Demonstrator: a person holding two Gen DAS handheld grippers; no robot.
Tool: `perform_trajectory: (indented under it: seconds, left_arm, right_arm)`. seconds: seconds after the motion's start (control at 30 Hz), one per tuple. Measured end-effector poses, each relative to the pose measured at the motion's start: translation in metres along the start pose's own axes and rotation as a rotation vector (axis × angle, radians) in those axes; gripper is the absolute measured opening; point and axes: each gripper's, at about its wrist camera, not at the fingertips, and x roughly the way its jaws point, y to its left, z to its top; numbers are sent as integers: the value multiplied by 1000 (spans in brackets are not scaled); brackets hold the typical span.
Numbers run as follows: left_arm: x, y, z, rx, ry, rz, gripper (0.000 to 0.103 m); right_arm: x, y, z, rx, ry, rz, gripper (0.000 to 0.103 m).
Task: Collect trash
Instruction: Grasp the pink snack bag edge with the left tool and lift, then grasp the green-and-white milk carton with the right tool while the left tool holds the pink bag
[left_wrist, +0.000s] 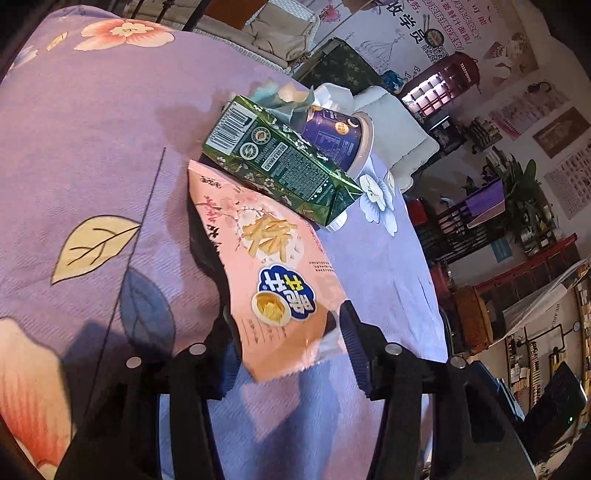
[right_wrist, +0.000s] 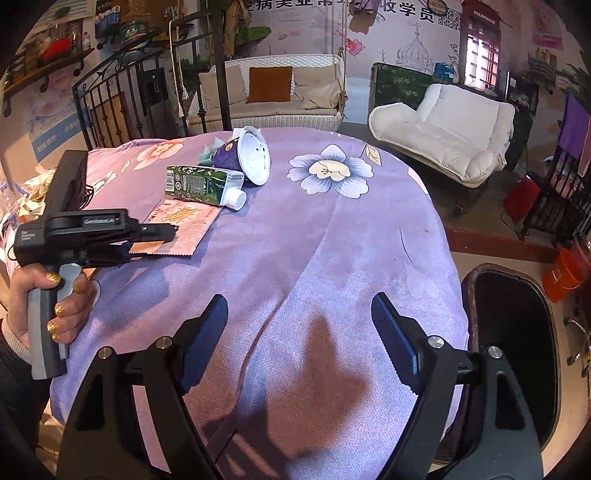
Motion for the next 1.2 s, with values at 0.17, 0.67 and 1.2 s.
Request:
perform_trajectory:
  seconds: [0.17,0.67,1.2]
  left_arm:
    - [4,1,2,-29,-8,-12,17]
    - [-87,-1,-18,126,-234,240,2]
    - [-112,-5,-29,224,-325,383,3]
  right_arm:
    - [5,1,5,-20,9,-3,80]
    - [73,70,92,-360,19,298,80]
    - [189,153,146,-831,250,330,60]
